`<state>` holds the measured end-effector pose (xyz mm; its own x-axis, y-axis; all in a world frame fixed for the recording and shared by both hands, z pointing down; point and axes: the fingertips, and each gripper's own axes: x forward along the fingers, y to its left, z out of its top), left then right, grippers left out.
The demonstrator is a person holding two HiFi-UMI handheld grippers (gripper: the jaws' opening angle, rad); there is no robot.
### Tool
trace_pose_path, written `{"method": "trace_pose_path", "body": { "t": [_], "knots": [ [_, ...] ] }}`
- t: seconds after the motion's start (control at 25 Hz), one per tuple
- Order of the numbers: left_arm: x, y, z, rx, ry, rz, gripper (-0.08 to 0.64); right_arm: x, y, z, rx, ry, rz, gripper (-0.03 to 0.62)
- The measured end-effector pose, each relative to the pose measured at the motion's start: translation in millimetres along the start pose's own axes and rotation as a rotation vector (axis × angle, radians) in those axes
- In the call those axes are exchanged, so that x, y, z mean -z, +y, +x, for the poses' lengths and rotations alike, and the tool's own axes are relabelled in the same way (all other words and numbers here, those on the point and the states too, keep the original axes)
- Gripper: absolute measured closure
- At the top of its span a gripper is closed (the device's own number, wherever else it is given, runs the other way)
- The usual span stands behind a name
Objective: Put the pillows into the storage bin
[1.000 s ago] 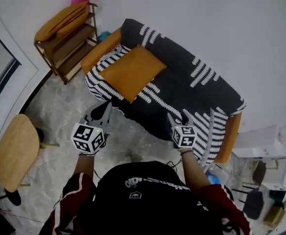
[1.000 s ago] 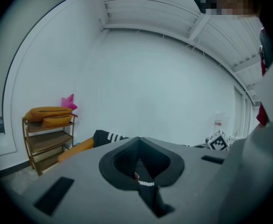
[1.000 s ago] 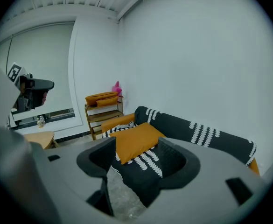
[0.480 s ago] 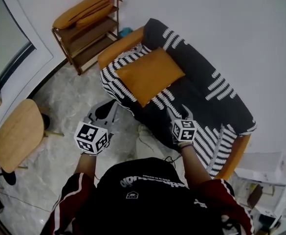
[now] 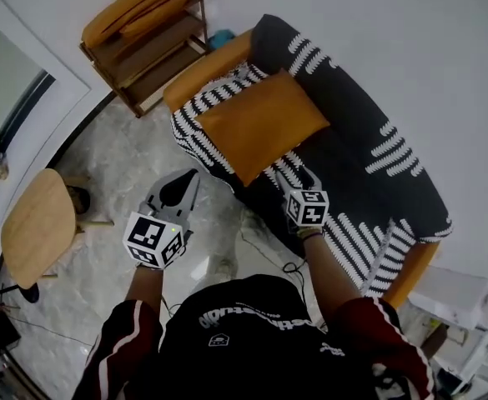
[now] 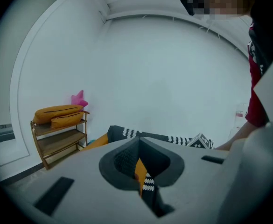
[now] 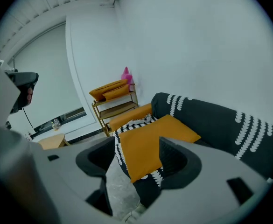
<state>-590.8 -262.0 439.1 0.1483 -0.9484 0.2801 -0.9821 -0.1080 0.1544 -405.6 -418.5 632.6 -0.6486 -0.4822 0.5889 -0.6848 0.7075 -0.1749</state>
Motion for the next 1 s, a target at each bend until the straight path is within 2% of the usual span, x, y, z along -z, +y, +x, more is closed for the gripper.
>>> {"method": "trace_pose_path", "body": {
  "t": [0.36, 0.64, 0.8, 1.0],
  "knots": [
    [40, 0, 73, 0.024, 0.128, -0.028, 0.558, 51, -36, 85, -0.017, 0.101, 0.117, 0.291],
    [76, -8, 115, 0.045, 0.212, -0.045, 0.558, 121, -66, 139, -0.004, 0.183, 0.267, 0.287],
    [111, -10, 138, 0.055, 0.269, -0.059, 0.558, 161, -77, 180, -0.021, 0.214, 0.323, 0.281],
    [157, -16, 140, 0.058, 0.352, -0.096, 0.558, 201, -73, 222, -0.057, 0.246, 0.387, 0.264]
  ]
}}
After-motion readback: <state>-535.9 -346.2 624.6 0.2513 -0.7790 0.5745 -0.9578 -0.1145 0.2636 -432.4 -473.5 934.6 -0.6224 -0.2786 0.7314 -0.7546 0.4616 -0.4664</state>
